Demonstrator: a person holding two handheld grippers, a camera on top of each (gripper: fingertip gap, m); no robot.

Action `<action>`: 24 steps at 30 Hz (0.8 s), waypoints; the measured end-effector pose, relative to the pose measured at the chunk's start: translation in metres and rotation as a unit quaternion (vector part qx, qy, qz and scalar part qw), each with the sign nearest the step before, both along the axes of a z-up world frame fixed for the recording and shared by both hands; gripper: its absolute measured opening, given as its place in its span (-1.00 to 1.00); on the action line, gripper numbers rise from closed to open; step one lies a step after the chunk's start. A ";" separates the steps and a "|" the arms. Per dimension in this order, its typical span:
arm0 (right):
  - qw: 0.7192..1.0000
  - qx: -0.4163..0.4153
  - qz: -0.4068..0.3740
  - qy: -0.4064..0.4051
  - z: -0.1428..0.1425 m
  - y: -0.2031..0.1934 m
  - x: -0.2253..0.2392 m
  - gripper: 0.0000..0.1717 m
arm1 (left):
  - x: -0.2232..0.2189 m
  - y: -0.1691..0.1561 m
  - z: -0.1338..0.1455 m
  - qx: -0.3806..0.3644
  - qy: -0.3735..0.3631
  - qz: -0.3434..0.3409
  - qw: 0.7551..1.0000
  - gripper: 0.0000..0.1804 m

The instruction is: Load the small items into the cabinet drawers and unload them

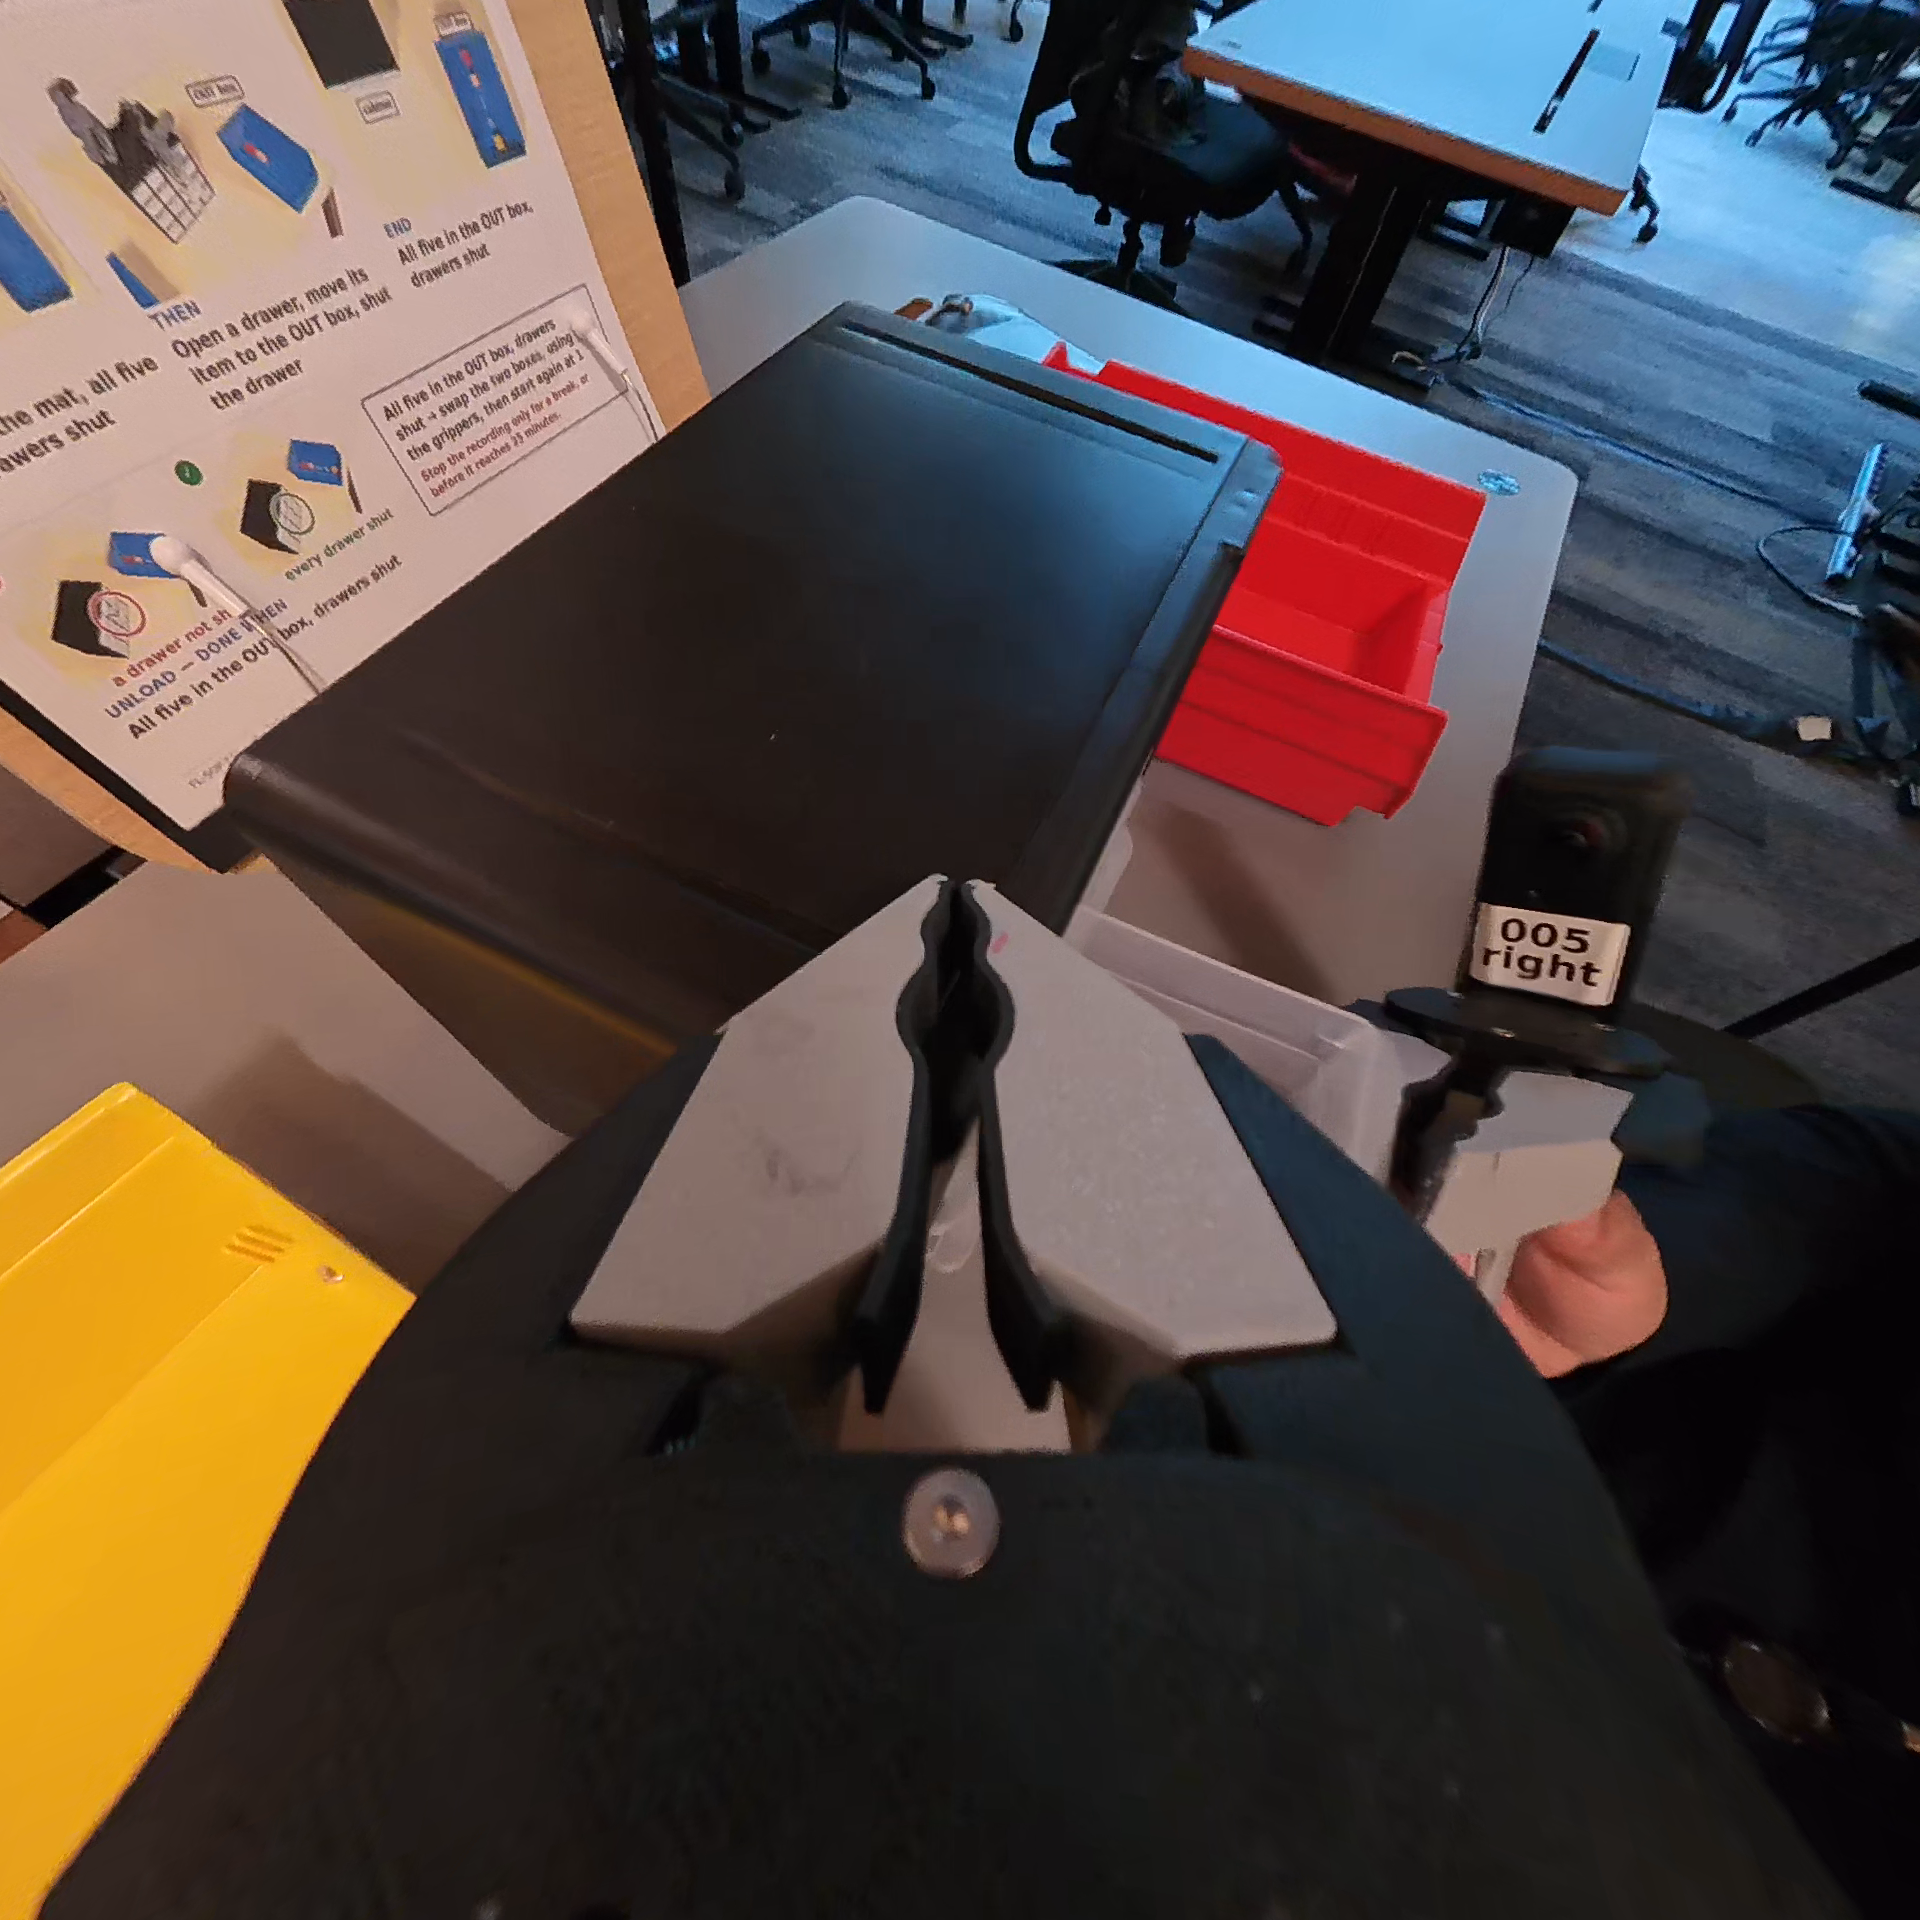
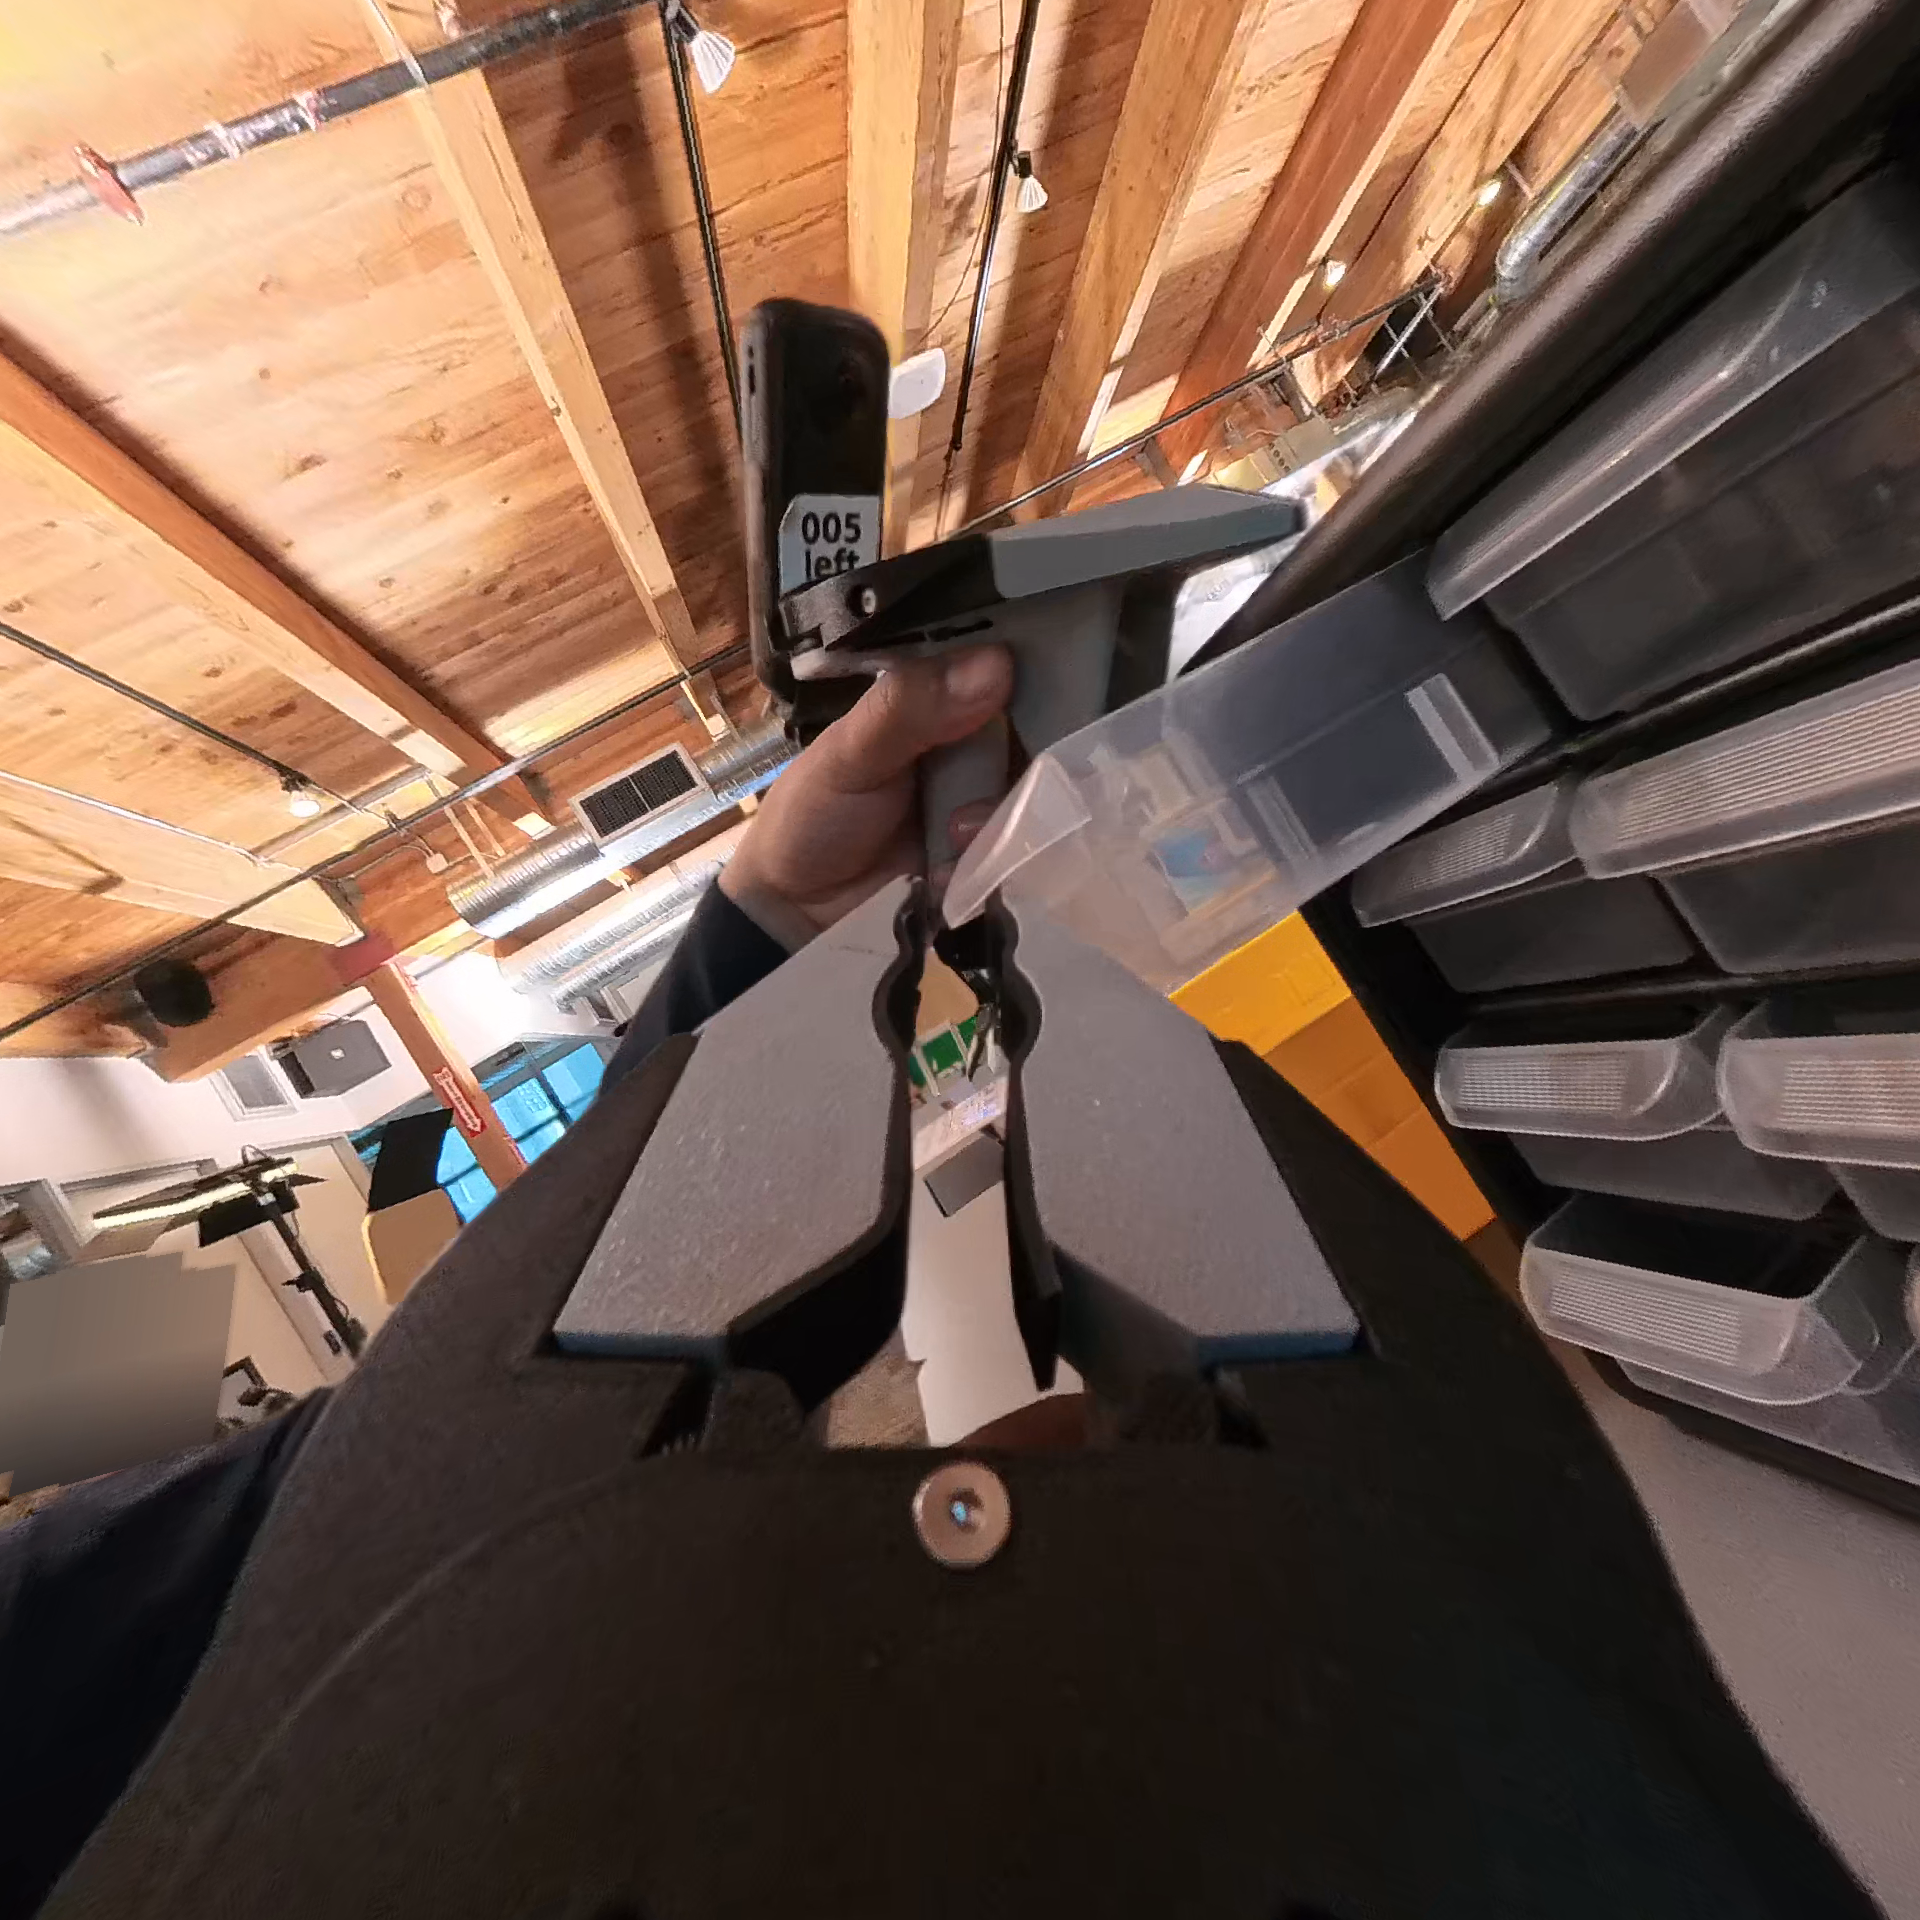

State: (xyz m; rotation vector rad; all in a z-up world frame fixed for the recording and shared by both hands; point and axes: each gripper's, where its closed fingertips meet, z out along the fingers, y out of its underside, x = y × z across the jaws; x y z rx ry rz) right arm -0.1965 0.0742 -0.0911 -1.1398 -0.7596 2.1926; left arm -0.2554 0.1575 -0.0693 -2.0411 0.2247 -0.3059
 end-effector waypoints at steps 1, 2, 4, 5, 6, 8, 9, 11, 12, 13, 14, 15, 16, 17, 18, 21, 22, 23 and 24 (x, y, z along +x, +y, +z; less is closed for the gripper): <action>1.000 -0.005 0.005 0.004 0.001 0.000 0.001 -0.89 | 0.002 -0.002 0.004 0.011 -0.003 -0.002 1.000 -1.00; 1.000 -0.008 0.010 0.006 0.001 -0.001 0.002 -0.86 | 0.003 -0.004 0.009 0.024 -0.007 -0.003 1.000 -1.00; 1.000 -0.007 0.014 0.001 -0.001 -0.003 0.002 -0.83 | 0.004 -0.011 0.021 0.051 -0.009 0.003 0.999 -1.00; 1.000 -0.006 0.016 -0.002 -0.002 -0.004 0.003 -0.81 | 0.004 -0.017 0.028 0.068 -0.011 0.006 0.998 -1.00; 1.000 -0.004 0.020 -0.005 -0.004 -0.005 0.004 -0.80 | 0.004 -0.024 0.036 0.086 -0.014 0.010 0.996 -1.00; 1.000 0.000 0.018 -0.015 -0.011 -0.005 0.008 -0.79 | 0.001 -0.042 0.051 0.125 -0.017 0.021 0.992 -1.00; 1.000 0.001 0.012 -0.020 -0.015 -0.003 0.008 -0.80 | -0.001 -0.052 0.057 0.149 -0.018 0.027 0.988 -1.00; 0.999 0.001 0.013 -0.029 -0.020 -0.002 0.006 -0.80 | -0.008 -0.069 0.062 0.183 -0.023 0.043 0.982 -1.00; 0.999 -0.001 0.020 -0.032 -0.021 -0.003 0.005 -0.80 | -0.013 -0.077 0.060 0.190 -0.026 0.053 0.980 -1.00; 0.999 -0.003 0.028 -0.034 -0.022 -0.005 0.005 -0.78 | -0.018 -0.084 0.057 0.192 -0.029 0.063 0.979 -1.00; 0.999 0.000 0.035 -0.037 -0.023 -0.008 0.006 -0.77 | -0.025 -0.090 0.052 0.190 -0.030 0.074 0.979 -1.00; 0.998 0.009 0.040 -0.043 -0.026 -0.012 0.007 -0.76 | -0.031 -0.096 0.044 0.185 -0.029 0.083 0.979 -1.00; 0.997 0.023 0.042 -0.052 -0.031 -0.015 0.010 -0.75 | -0.039 -0.100 0.036 0.178 -0.025 0.091 0.979 -1.00; 0.996 0.038 0.039 -0.064 -0.038 -0.016 0.013 -0.74 | -0.050 -0.102 0.025 0.166 -0.018 0.107 0.980 -1.00; 0.995 0.048 0.034 -0.078 -0.046 -0.014 0.016 -0.74 | -0.064 -0.103 0.012 0.148 -0.015 0.125 0.981 -1.00; 0.992 0.062 0.023 -0.107 -0.063 -0.004 0.033 -0.72 | -0.096 -0.101 -0.027 0.081 -0.030 0.148 0.985 -1.00; 0.991 0.068 0.018 -0.116 -0.066 0.000 0.040 -0.70 | -0.106 -0.098 -0.040 0.058 -0.035 0.150 0.986 -1.00; 0.990 0.076 0.011 -0.122 -0.067 0.005 0.046 -0.69 | -0.114 -0.094 -0.051 0.036 -0.040 0.151 0.987 -1.00; 0.988 0.086 0.003 -0.126 -0.067 0.008 0.052 -0.68 | -0.120 -0.089 -0.062 0.017 -0.044 0.149 0.988 -1.00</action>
